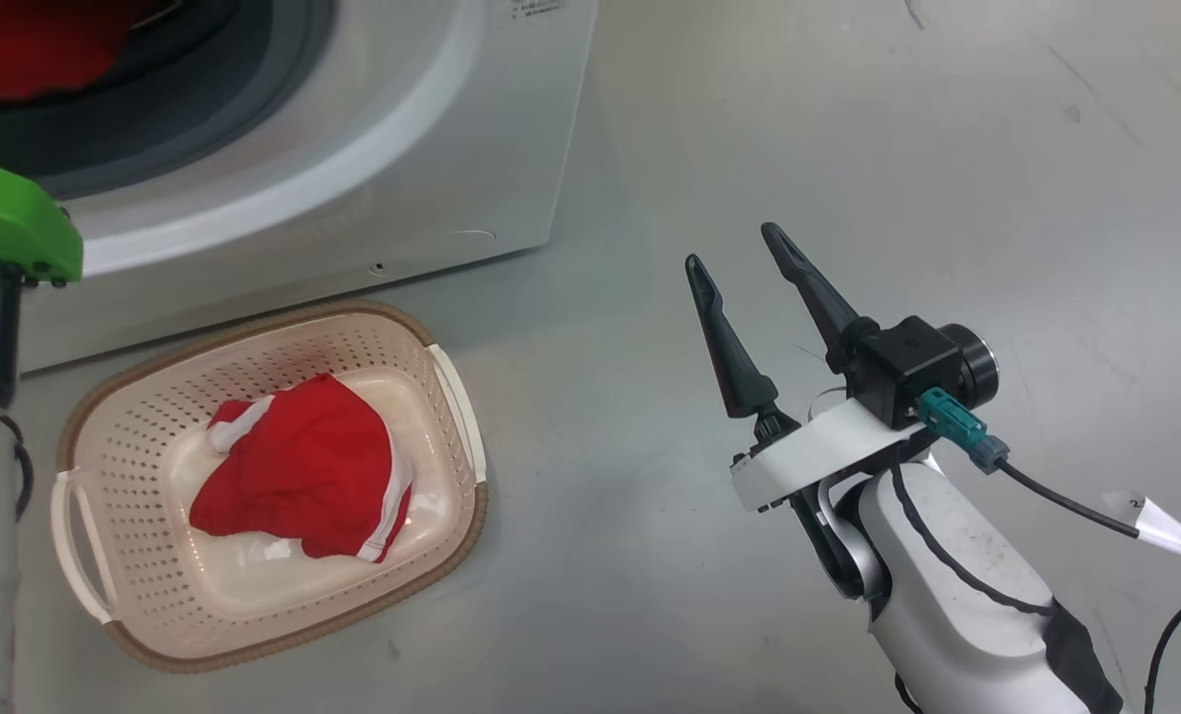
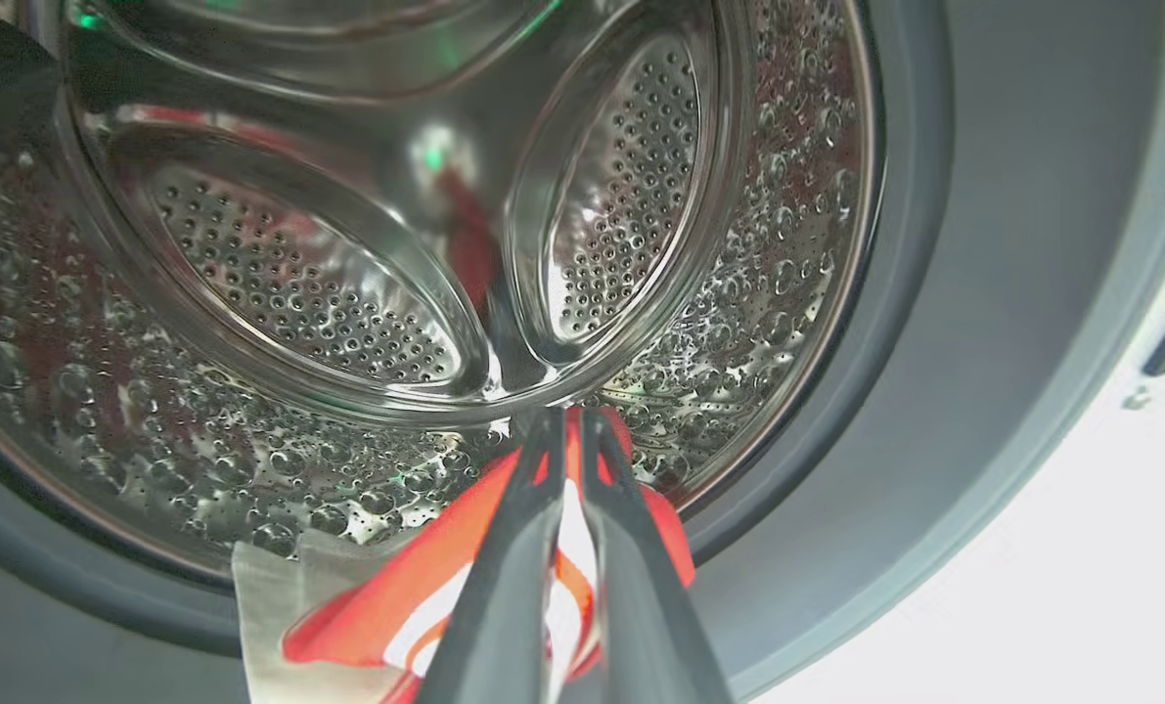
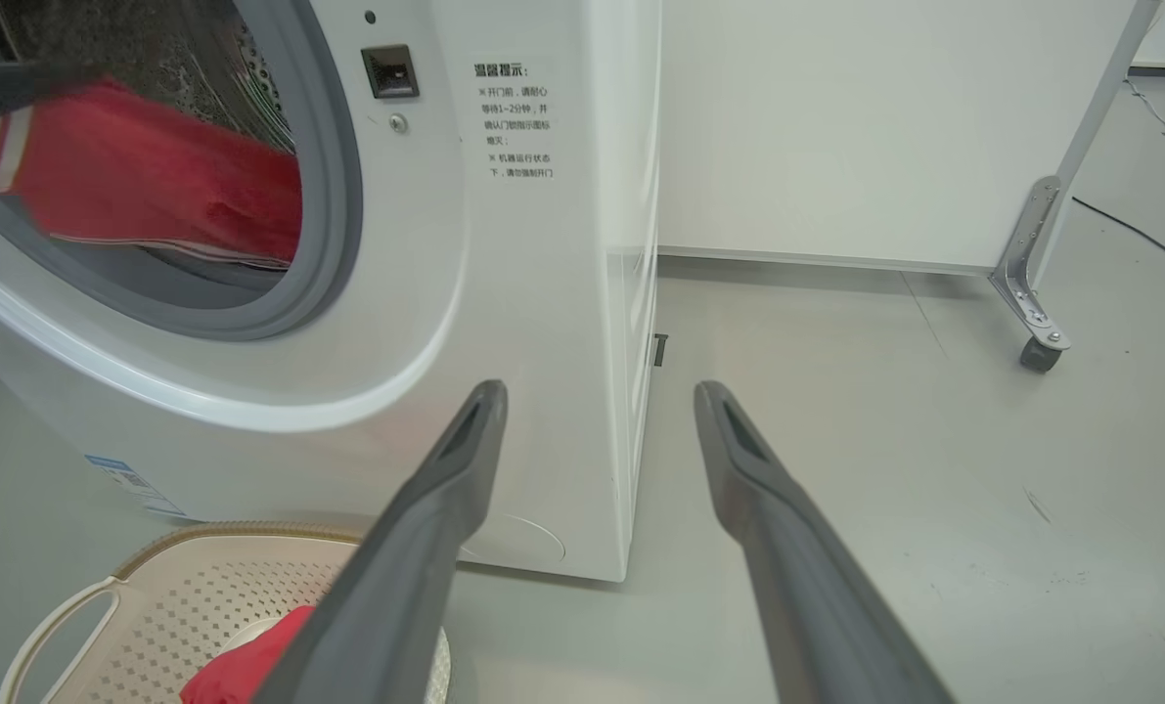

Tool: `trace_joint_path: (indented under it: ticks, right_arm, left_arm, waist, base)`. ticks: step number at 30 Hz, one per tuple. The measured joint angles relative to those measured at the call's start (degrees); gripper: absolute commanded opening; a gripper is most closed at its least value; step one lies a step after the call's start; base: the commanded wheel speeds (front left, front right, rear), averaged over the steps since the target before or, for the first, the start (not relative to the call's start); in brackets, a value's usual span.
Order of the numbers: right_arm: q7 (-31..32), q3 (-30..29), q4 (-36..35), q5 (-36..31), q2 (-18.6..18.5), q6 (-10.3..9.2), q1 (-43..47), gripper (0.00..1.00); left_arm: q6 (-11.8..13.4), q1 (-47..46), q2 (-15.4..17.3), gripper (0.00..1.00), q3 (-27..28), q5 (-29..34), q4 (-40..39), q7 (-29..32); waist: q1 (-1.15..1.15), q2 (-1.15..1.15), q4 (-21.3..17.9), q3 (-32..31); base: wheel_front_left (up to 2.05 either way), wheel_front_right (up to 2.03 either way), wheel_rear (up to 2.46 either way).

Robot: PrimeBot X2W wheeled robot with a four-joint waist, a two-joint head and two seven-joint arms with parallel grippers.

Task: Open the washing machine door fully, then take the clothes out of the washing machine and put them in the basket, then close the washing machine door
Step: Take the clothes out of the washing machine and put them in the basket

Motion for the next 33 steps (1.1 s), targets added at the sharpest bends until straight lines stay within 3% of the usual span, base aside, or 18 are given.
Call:
trace_joint_path:
  ticks: [10,26,33]
  right_arm:
    - [0.0,-1.51,1.58,-0.67,-0.02,0.35,2.87,1.0]
    - [0.0,-3.65,2.22,-0.66,-0.02,0.59,6.84,1.0]
    - [0.0,-4.45,2.6,-0.66,-0.02,0.59,8.71,1.0]
  left_arm:
    - [1.57,5.82,-3.1,0.0,-0.78,-0.03,-6.13,-3.79]
    - [5.52,12.72,-3.82,0.0,-0.42,1.34,-18.07,-7.4]
    - [6.1,15.33,-4.43,0.0,-0.37,1.8,-23.1,-8.93]
  waist:
    - [0.0,0.0,2.9,-5.87]
    - [0.0,0.0,6.27,-13.52]
    - [0.0,0.0,6.88,-15.87]
  base:
    - [0.0,0.0,0.0]
    - [0.0,0.0,0.0]
    - [0.0,0.0,0.0]
